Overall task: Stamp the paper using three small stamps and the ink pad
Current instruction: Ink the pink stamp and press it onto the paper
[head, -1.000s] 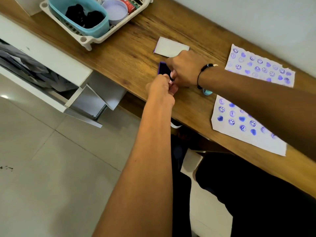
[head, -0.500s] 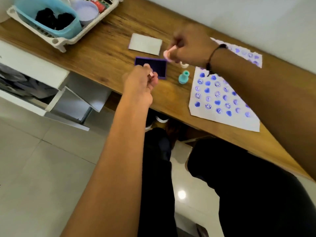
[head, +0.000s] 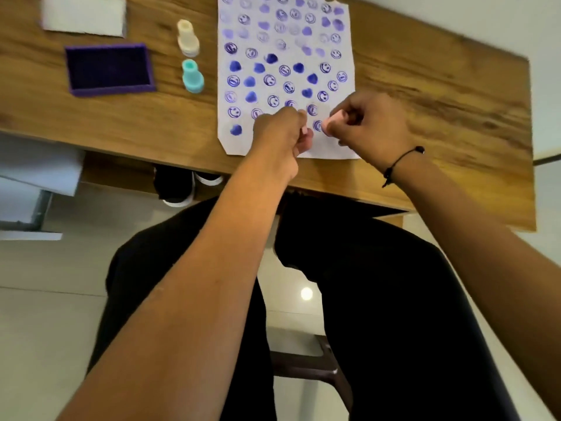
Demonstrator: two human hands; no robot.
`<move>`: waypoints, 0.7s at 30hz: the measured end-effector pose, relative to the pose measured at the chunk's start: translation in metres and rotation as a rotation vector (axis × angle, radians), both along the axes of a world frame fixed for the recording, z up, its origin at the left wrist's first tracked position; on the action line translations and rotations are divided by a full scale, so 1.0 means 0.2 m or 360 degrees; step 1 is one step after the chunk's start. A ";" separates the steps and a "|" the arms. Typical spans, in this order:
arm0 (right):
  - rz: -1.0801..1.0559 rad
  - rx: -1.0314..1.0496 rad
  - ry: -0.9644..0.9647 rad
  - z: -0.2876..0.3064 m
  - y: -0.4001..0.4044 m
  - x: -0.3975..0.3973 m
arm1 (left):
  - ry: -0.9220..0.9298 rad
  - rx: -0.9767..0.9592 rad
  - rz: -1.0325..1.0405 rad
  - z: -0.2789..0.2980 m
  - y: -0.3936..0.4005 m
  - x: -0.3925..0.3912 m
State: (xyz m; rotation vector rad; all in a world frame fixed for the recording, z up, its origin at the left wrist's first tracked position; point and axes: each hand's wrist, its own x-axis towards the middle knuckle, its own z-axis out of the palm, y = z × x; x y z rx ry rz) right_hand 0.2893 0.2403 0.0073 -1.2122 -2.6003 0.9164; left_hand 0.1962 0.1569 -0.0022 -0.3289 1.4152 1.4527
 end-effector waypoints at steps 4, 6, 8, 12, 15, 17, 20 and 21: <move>0.0090 0.0184 0.0002 -0.07 0.00 0.03 | 0.0098 -0.0039 0.0031 -0.03 0.01 0.02; 0.0137 0.0279 0.0004 -0.09 -0.01 0.04 | 0.0115 -0.0050 0.0004 -0.03 0.02 0.02; 0.0200 0.0375 -0.0018 -0.11 -0.01 0.03 | 0.0118 -0.0057 -0.0039 -0.03 0.02 0.01; 0.0312 0.0526 -0.0138 -0.12 0.00 0.02 | 0.0057 -0.0036 -0.0058 -0.05 0.01 -0.01; 0.0340 0.0573 -0.0166 -0.12 -0.01 0.01 | -0.0038 0.0016 -0.0020 -0.05 0.00 -0.03; 0.0367 0.0595 -0.0207 -0.12 -0.02 0.01 | -0.0083 0.0038 -0.0002 -0.05 0.00 -0.04; 0.0427 0.0640 -0.0291 -0.13 -0.02 0.00 | -0.0121 0.0066 -0.0007 -0.04 -0.01 -0.05; 0.0449 0.0657 -0.0324 -0.13 -0.02 -0.01 | -0.0129 0.0068 -0.0006 -0.04 -0.01 -0.05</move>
